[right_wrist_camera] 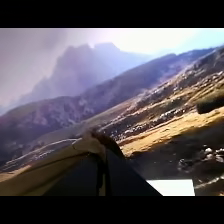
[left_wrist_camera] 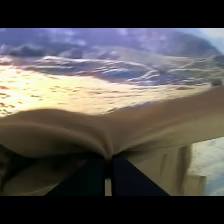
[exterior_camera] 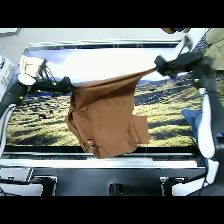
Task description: Fold the clothes and pants, and hang the long-sleeved shirts on hangers.
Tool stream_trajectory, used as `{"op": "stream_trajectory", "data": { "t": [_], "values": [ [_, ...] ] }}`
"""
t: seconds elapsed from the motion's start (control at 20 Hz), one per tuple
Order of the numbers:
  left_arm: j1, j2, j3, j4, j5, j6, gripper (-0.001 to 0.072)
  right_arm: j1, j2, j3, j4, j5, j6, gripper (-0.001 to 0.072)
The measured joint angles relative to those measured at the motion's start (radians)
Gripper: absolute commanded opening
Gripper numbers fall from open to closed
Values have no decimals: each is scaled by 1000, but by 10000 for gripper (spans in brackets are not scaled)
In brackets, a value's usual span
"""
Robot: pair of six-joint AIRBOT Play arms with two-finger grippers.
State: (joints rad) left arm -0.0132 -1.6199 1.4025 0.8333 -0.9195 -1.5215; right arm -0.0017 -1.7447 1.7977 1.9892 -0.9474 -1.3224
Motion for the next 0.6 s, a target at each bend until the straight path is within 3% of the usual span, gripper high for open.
{"op": "stream_trajectory", "data": {
  "t": [0.35, 0.4, 0.5, 0.6],
  "values": [
    [0, -129, 2, -19, 34, 3, 15, 64, -152, 0, 30, 50, 8, 34],
    [0, -134, 2, -20, 36, 3, 15, 66, -156, 0, 32, 49, 11, 74],
    [0, -140, 2, -21, 38, 3, 15, 69, -155, 0, 35, 32, 12, 298],
    [0, -142, 2, -25, 38, 3, 15, 69, -136, 0, 35, -16, 8, 366]
  ]
}}
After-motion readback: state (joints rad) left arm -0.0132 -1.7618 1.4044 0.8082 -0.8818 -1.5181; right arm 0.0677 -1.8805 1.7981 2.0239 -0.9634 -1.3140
